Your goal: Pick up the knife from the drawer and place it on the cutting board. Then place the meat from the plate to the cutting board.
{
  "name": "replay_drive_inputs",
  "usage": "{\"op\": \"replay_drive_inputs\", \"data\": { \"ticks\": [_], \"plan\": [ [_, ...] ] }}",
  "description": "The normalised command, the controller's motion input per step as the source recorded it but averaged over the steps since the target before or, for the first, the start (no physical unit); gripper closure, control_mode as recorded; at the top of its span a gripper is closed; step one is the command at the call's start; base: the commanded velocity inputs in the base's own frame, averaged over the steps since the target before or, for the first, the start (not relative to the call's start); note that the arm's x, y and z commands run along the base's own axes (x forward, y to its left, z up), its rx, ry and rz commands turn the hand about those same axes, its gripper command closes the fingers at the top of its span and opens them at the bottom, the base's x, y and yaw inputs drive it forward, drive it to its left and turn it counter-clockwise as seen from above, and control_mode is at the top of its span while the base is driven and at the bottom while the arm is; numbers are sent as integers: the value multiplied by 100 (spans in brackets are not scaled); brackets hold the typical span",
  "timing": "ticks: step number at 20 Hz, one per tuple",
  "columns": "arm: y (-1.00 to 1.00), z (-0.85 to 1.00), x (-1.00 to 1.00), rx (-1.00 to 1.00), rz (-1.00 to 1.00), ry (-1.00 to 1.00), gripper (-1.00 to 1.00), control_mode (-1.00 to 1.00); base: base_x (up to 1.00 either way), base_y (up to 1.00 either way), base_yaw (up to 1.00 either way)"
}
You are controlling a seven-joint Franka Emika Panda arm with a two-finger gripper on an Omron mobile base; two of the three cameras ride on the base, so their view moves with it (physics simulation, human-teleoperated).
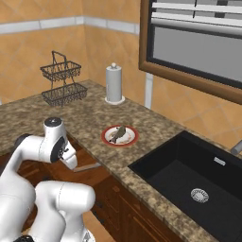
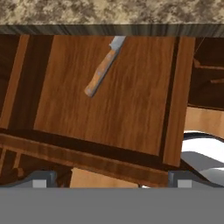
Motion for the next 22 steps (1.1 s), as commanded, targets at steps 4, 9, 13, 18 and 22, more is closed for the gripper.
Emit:
{"op": "replay_drive_inputs", "data": {
  "ticks": [4, 9, 13, 18, 22],
  "plan": [
    [0, -36, 27, 0, 0, 3, -100, -100, 0, 0, 0],
    [0, -40, 24, 0, 0, 6, -100, -100, 0, 0, 0],
    [0, -48, 28, 0, 0, 9, -100, -100, 0, 0, 0],
    [9, -51, 17, 0, 0, 7, -100, -100, 0, 0, 0],
    [20, -32, 4, -1, 0, 2, -100, -100, 0, 0, 0]
  ]
}}
